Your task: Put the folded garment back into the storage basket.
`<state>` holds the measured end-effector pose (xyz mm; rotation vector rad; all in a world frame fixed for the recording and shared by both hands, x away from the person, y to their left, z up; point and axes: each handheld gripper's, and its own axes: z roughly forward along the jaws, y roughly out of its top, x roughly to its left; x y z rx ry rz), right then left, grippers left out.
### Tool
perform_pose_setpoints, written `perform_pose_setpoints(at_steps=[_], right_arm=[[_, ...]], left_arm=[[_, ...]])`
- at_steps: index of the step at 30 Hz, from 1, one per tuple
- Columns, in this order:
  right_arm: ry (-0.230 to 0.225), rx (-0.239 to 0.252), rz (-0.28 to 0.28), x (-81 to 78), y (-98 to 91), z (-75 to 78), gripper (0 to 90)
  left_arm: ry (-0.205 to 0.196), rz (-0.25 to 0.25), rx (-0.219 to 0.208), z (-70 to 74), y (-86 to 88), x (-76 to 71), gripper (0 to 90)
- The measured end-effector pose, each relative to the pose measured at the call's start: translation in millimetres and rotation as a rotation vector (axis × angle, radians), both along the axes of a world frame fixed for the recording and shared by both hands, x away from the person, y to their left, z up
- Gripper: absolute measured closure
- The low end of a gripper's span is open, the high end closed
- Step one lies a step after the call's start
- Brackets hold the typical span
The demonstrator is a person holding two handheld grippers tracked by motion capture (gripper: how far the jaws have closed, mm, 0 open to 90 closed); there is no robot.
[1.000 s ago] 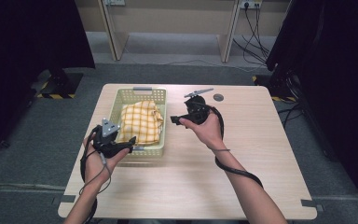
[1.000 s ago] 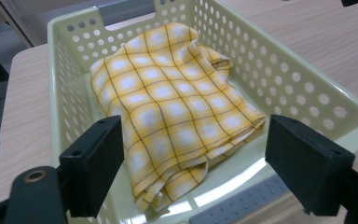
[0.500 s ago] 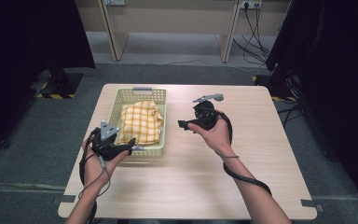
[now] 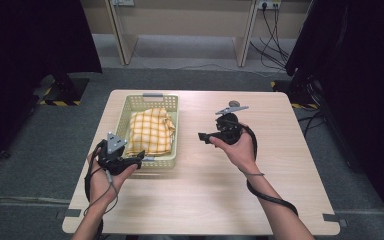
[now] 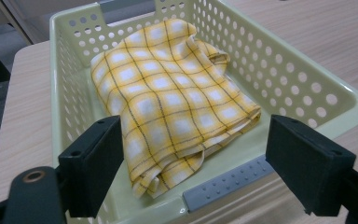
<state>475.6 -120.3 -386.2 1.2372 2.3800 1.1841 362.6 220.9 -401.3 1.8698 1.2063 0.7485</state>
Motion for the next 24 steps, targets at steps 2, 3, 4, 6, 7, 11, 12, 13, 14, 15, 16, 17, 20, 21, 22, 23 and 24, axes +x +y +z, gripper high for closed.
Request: perform_pose_setpoints(at_steps=[2, 3, 4, 6, 7, 11, 12, 13, 14, 15, 16, 17, 20, 21, 22, 23, 24], right_arm=[[0.001, 0.004, -0.006, -1.3, -2.7, -1.5, 14.8], [0.001, 0.004, -0.005, -2.0, -4.3, -2.2, 14.8], [0.002, 0.007, -0.008, -2.9, -5.8, -2.9, 14.8], [0.002, 0.007, -0.012, -4.4, -9.0, -4.2, 14.8], [0.0, 0.008, -0.013, -5.0, -10.7, -4.9, 14.8], [-0.001, 0.015, -0.02, -9.8, -18.4, -8.2, 14.7], [-0.002, 0.016, -0.02, -10.7, -20.3, -9.5, 14.7], [0.0, 0.015, -0.023, -11.8, -22.2, -10.4, 14.7], [0.0, 0.014, -0.025, -12.7, -24.3, -11.5, 14.7], [0.003, 0.015, -0.029, -13.8, -26.2, -12.4, 14.7], [0.003, 0.015, -0.031, -14.7, -28.5, -13.3, 14.6], [0.001, 0.015, -0.034, -15.5, -30.8, -14.3, 14.6], [0.004, 0.014, -0.042, -17.7, -37.3, -16.4, 14.5], [0.004, 0.015, -0.047, -18.5, -39.3, -16.9, 14.5], [0.002, 0.015, -0.049, -19.3, -41.3, -17.2, 14.5], [0.001, 0.014, -0.051, -20.1, -43.2, -17.4, 14.5], [0.002, 0.016, -0.055, -21.1, -45.0, -17.6, 14.5]], left_arm=[[-0.004, 0.001, -0.002, 0.1, 0.1, -1.2, 19.0], [-0.007, 0.0, -0.004, 0.0, 0.3, -1.8, 18.9], [-0.011, 0.0, -0.013, -0.3, 0.6, -2.4, 18.9], [-0.013, 0.0, -0.019, -1.1, 1.6, -3.6, 18.6], [-0.013, 0.004, -0.021, -1.6, 2.1, -4.2, 18.6], [-0.022, 0.013, -0.027, -3.9, 4.1, -7.4, 18.6], [-0.021, 0.013, -0.028, -4.5, 4.2, -8.2, 18.6], [-0.021, 0.012, -0.027, -5.2, 4.2, -8.9, 18.6], [-0.022, 0.012, -0.027, -5.7, 4.3, -9.6, 18.6], [-0.024, 0.011, -0.028, -6.2, 4.5, -10.4, 18.6], [-0.026, 0.011, -0.029, -6.6, 4.6, -11.1, 18.6], [-0.027, 0.013, -0.03, -6.9, 4.8, -11.9, 18.6], [-0.032, 0.014, -0.032, -7.9, 5.5, -13.7, 18.6], [-0.033, 0.015, -0.034, -8.4, 5.6, -14.3, 18.6], [-0.033, 0.015, -0.035, -9.0, 5.7, -15.0, 18.5], [-0.034, 0.015, -0.037, -9.6, 5.8, -15.5, 18.5], [-0.035, 0.015, -0.035, -10.2, 6.1, -16.1, 18.5]])
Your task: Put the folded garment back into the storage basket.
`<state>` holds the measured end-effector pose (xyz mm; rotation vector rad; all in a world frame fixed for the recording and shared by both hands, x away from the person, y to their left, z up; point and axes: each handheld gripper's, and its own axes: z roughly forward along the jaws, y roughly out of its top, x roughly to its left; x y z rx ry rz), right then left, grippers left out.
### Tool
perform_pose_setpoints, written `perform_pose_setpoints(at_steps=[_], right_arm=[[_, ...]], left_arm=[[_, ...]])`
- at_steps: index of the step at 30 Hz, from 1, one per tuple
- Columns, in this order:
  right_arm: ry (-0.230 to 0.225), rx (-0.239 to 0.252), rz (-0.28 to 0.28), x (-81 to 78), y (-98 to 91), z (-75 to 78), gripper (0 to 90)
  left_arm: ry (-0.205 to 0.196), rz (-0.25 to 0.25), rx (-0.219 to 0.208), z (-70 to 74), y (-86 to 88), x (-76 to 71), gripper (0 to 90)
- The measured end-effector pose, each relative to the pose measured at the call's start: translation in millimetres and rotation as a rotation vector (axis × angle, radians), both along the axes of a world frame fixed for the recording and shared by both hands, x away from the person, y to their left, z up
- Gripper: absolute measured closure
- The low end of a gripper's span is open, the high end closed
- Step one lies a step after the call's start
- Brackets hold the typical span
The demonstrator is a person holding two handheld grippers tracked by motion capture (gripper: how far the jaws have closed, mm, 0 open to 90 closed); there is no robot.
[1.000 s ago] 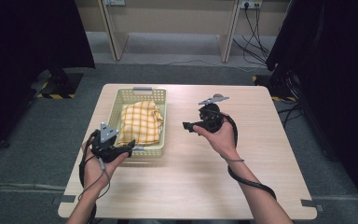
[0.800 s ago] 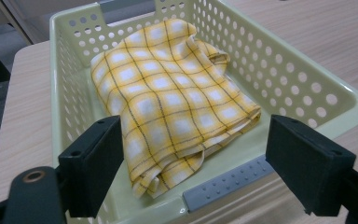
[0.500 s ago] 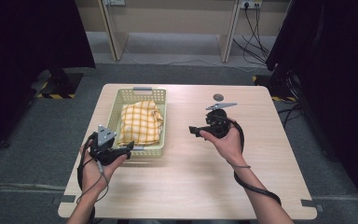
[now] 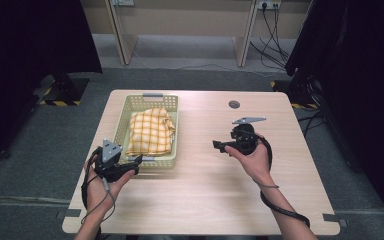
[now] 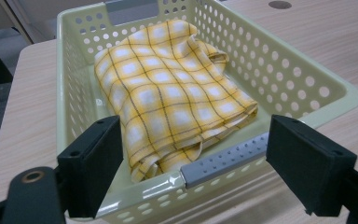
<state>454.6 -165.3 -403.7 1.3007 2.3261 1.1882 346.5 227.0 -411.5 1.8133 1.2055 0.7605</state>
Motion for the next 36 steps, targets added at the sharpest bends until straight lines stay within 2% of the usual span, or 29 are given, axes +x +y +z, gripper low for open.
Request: perform_pose_setpoints(at_steps=[6, 12, 18, 28, 31, 36], right_arm=[[-0.006, 0.002, -0.015, -4.4, -9.6, -1.0, 14.4], [-0.007, 0.002, -0.026, -11.9, -17.9, -5.9, 14.2], [-0.006, 0.008, -0.038, -18.5, -26.7, -12.4, 14.1], [-0.014, 0.013, -0.053, -25.8, -36.1, -16.3, 14.1], [-0.025, 0.021, -0.076, -29.9, -49.1, -15.8, 14.1], [-0.026, 0.017, -0.088, -32.4, -55.0, -16.5, 14.1]], left_arm=[[-0.014, 0.002, -0.013, -1.8, 1.4, -2.9, 18.5], [-0.006, 0.005, -0.03, -5.0, 4.2, -5.6, 18.2], [-0.026, -0.001, -0.049, -7.1, 6.9, -10.1, 17.8], [-0.038, -0.007, -0.051, -12.2, 8.9, -15.2, 17.6], [-0.04, -0.002, -0.051, -13.5, 11.1, -16.1, 17.5], [-0.047, 0.001, -0.05, -15.2, 13.7, -18.1, 17.5]])
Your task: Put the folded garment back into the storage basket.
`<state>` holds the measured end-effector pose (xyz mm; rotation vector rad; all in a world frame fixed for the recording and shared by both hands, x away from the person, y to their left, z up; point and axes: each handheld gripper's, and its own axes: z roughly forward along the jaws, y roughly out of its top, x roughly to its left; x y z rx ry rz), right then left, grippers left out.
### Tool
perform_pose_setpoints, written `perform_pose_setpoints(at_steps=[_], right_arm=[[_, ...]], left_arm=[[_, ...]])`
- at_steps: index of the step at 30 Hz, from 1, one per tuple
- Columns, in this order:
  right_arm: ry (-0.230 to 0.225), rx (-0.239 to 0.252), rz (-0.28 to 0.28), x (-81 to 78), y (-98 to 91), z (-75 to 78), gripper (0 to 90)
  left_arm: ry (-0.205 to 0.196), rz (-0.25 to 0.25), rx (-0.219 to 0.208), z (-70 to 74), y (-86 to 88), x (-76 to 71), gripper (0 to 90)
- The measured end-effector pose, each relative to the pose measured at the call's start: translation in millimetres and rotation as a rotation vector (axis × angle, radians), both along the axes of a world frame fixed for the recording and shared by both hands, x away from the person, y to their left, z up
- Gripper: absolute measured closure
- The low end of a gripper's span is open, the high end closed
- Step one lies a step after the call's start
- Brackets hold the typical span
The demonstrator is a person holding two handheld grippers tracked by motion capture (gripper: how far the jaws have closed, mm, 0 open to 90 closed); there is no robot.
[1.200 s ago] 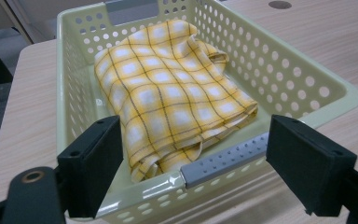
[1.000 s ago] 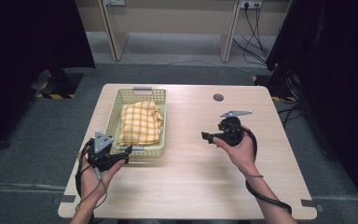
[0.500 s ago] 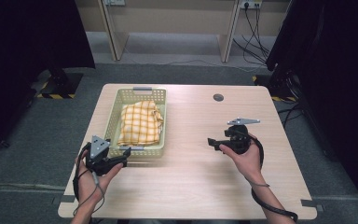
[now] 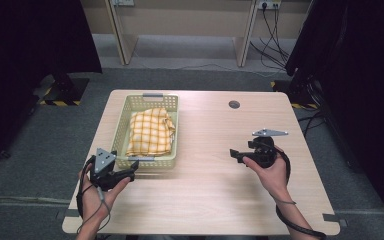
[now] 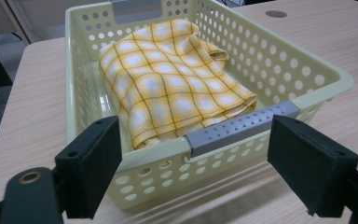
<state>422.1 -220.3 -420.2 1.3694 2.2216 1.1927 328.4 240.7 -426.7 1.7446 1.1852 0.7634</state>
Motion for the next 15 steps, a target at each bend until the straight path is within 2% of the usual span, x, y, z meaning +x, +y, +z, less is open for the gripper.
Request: perform_pose_setpoints(at_steps=[3, 15], right_arm=[[-0.009, -0.002, -0.018, -6.0, -8.8, -1.2, 14.1], [-0.022, 0.013, -0.04, -21.2, -22.6, -3.8, 14.0]], left_arm=[[-0.008, 0.0, 0.002, -0.1, 0.6, -1.1, 17.5], [-0.035, -0.016, -0.003, -3.2, 6.7, -8.8, 17.0]])
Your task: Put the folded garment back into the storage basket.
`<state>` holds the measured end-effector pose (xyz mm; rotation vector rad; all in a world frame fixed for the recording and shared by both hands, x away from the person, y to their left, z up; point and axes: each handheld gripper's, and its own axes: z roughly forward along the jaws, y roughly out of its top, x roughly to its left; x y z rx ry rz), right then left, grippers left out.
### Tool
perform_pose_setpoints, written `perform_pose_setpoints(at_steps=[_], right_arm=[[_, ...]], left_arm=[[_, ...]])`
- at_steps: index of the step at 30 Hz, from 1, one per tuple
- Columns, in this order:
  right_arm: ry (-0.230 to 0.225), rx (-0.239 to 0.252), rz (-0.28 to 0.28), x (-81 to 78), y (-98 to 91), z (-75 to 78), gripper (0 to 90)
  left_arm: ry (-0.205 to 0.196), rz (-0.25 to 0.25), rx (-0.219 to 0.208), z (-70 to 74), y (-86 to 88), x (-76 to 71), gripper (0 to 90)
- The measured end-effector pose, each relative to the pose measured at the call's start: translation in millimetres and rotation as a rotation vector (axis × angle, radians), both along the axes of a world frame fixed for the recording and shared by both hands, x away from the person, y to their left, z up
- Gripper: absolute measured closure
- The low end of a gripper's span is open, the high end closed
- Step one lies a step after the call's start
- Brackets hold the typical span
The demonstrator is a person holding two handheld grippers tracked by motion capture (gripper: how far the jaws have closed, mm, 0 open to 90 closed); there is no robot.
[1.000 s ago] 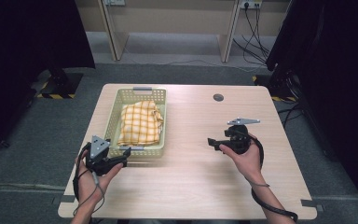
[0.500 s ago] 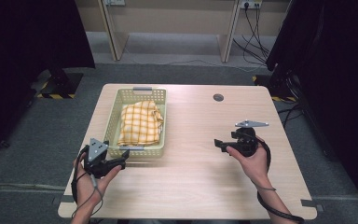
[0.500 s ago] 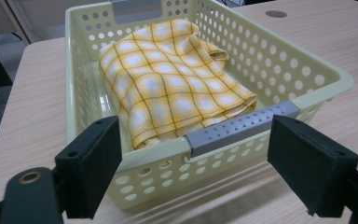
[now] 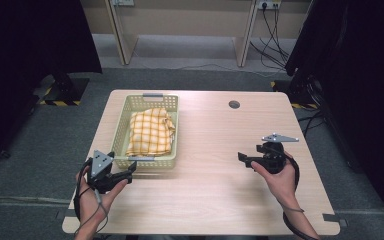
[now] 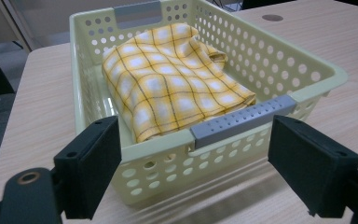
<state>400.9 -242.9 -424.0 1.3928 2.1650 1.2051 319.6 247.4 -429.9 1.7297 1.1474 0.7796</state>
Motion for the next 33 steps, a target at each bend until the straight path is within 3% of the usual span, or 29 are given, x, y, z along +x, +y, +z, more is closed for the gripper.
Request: perform_pose_setpoints(at_steps=[3, 21, 33], right_arm=[[-0.006, -0.003, -0.016, -10.9, -7.0, -6.9, 13.9], [-0.036, -0.005, -0.042, -31.2, -21.8, -18.1, 12.7], [-0.037, 0.002, -0.087, -41.0, -37.2, -26.8, 11.6]], left_arm=[[-0.015, -0.012, -0.004, -2.2, 1.6, -3.0, 16.9], [-0.041, -0.031, -0.001, -17.1, 2.3, -12.4, 16.8], [-0.033, -0.033, 0.018, -26.6, 4.9, -15.1, 16.7]])
